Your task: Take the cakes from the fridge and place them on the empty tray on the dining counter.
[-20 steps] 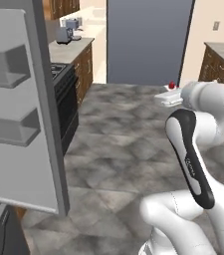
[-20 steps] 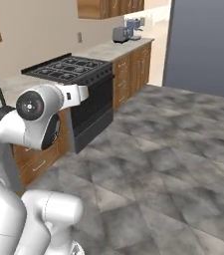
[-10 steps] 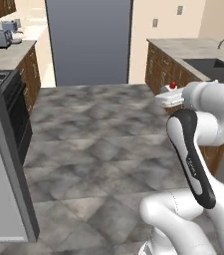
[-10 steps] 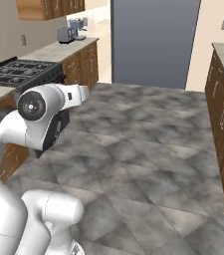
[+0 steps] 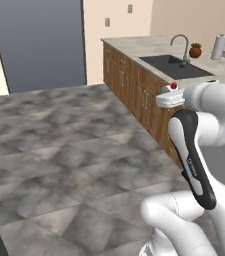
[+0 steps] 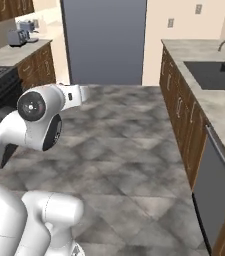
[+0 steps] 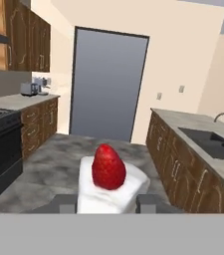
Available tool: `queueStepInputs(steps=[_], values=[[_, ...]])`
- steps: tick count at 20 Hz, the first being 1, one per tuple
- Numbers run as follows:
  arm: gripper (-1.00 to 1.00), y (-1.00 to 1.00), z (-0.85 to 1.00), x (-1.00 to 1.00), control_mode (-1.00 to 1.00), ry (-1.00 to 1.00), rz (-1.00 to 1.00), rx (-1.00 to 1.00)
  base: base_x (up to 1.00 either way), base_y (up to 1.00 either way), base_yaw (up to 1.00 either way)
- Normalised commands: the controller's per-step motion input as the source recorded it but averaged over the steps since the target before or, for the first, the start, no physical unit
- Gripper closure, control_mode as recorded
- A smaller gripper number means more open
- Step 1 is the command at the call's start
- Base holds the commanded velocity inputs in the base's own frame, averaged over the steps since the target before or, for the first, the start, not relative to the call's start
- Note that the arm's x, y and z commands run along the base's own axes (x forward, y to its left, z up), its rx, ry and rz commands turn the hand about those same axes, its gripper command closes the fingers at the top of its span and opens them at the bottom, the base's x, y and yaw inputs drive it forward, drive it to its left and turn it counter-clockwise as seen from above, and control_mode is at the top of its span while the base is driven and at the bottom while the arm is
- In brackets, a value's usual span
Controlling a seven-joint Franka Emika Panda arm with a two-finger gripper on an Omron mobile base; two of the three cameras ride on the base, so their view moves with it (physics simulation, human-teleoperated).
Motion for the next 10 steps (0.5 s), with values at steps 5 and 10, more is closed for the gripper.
queueStepInputs(steps=[5, 10], values=[[1.0, 0.0, 0.0, 0.0, 1.0, 0.0, 0.0, 0.0, -0.28, -0.52, -0.35], [1.0, 0.0, 0.0, 0.0, 1.0, 0.0, 0.0, 0.0, -0.62, -0.6, -0.26]])
